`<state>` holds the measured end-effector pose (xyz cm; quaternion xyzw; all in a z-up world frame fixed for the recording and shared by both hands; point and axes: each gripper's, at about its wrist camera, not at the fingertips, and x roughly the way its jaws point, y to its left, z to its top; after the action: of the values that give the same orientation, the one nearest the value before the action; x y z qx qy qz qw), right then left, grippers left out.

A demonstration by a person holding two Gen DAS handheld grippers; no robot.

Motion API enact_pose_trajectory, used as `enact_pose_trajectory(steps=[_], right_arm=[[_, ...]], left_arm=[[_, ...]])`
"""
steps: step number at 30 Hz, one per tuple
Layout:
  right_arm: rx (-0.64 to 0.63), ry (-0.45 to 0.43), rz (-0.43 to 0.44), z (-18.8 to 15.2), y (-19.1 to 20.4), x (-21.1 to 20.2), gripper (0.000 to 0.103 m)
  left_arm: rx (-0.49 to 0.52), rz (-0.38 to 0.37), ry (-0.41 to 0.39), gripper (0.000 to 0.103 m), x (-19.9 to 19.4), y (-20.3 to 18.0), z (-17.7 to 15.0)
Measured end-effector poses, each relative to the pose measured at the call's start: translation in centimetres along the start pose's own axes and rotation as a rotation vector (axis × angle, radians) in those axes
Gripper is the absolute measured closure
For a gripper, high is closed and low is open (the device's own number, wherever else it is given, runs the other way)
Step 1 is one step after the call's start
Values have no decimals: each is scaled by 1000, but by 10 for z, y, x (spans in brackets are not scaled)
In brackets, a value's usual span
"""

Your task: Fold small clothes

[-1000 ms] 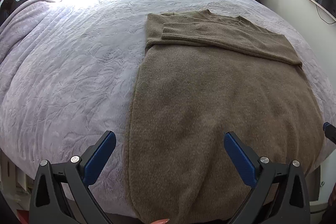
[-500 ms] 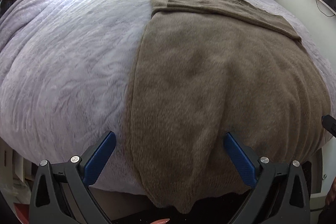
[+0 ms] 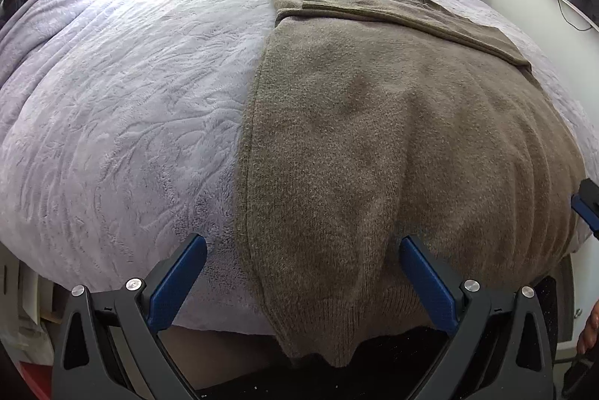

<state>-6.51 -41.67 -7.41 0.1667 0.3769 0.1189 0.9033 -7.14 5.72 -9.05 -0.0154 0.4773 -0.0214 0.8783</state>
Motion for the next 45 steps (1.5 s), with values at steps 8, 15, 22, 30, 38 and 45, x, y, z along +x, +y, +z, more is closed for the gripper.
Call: enact_pose_trajectory(steps=[8, 15, 22, 30, 38, 45], right_arm=[[51, -17, 33, 4, -30, -20, 18], [90, -8, 6, -7, -55, -38, 18], [175, 29, 59, -22, -87, -42, 22], [173, 129, 158, -32, -98, -15, 24], [139, 200, 196, -43, -96, 15, 24], [132, 180, 342, -43, -91, 5, 23]], left_arm=[[-36, -23, 4, 0, -3, 18, 3], [-24, -46, 35, 0, 2, 22, -5], [33, -112, 34, 0, 2, 22, -15], [140, -243, 42, 0, 3, 12, -23], [162, -361, 47, 0, -1, 10, -30], [171, -404, 66, 0, 1, -4, -30]])
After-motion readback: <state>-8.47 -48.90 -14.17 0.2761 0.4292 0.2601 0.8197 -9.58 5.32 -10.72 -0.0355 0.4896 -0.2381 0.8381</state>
